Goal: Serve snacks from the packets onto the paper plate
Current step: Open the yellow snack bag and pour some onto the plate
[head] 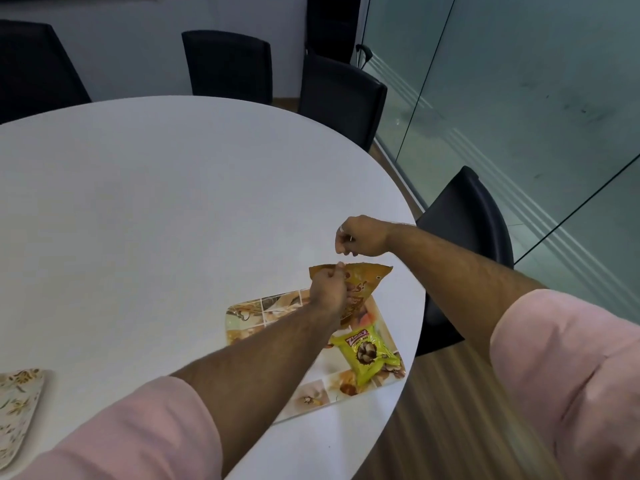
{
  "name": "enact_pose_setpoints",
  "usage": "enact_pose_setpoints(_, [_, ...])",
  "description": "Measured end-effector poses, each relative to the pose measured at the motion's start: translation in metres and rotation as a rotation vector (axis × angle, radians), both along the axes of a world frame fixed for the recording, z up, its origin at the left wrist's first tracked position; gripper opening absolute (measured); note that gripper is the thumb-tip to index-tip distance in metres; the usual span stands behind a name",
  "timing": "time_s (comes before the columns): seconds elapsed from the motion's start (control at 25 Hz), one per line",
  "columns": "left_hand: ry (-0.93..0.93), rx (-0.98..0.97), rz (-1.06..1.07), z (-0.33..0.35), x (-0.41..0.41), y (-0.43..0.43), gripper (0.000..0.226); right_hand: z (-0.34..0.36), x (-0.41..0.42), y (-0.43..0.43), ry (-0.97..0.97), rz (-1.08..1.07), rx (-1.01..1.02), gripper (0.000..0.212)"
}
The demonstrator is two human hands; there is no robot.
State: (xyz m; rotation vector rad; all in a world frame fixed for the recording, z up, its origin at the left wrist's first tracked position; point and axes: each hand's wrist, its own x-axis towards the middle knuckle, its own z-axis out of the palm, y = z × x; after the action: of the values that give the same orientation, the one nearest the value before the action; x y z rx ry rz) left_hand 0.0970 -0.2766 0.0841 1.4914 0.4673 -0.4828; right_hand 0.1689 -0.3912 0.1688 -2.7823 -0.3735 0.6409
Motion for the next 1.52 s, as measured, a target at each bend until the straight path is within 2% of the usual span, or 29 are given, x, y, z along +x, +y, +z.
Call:
enact_pose_setpoints(0.08, [0.002, -0.007, 0.029, -0.002, 0.002, 0.001, 0.036, 0.004, 0.003, 0.0, -0.042, -0.017, 0.01, 0.018])
enact_pose_setpoints(0.2, [-0.006, -0.009, 0.04, -0.003, 0.005, 0.003, 0.031, 0.004, 0.002, -0.01, 0.035, 0.027, -0.094, 0.032])
enact_pose_setpoints(0.28, [-0.015, -0.009, 0.028, -0.005, 0.005, 0.001, 0.029, 0.0, 0.0, -0.015, 0.018, 0.043, -0.105, 0.024])
enact_pose_setpoints(0.36, [-0.018, 0.005, 0.019, -0.007, 0.003, -0.002, 0.031, -0.004, 0.0, -0.013, -0.017, 0.033, -0.07, 0.017])
enact_pose_setpoints(0.68, [-0.034, -0.014, 0.037, -0.005, 0.004, -0.006, 0.036, -0.003, 0.005, -0.003, 0.084, 0.114, -0.104, 0.024])
enact_pose_setpoints(0.88, [-0.048, 0.009, 0.059, -0.008, 0.0, -0.009, 0.042, -0.007, 0.006, -0.012, 0.059, 0.082, -0.057, 0.022])
enact_pose_setpoints(1.16, [-0.035, 0.036, 0.068, -0.002, 0.003, -0.017, 0.042, -0.016, 0.004, -0.01, 0.083, 0.131, -0.202, 0.029])
enact_pose_setpoints(1.32, [-0.083, 0.21, 0.009, 0.006, 0.011, -0.018, 0.041, -0.019, -0.005, -0.004, 0.031, 0.067, -0.227, 0.03])
enact_pose_setpoints(1.4, [-0.08, 0.35, -0.006, 0.011, 0.017, -0.013, 0.042, -0.029, -0.013, 0.005, -0.053, 0.072, -0.294, 0.027])
enact_pose_setpoints(1.52, [-0.089, 0.51, -0.042, 0.015, 0.022, -0.002, 0.042, -0.043, -0.02, 0.019, -0.203, 0.018, -0.287, 0.027])
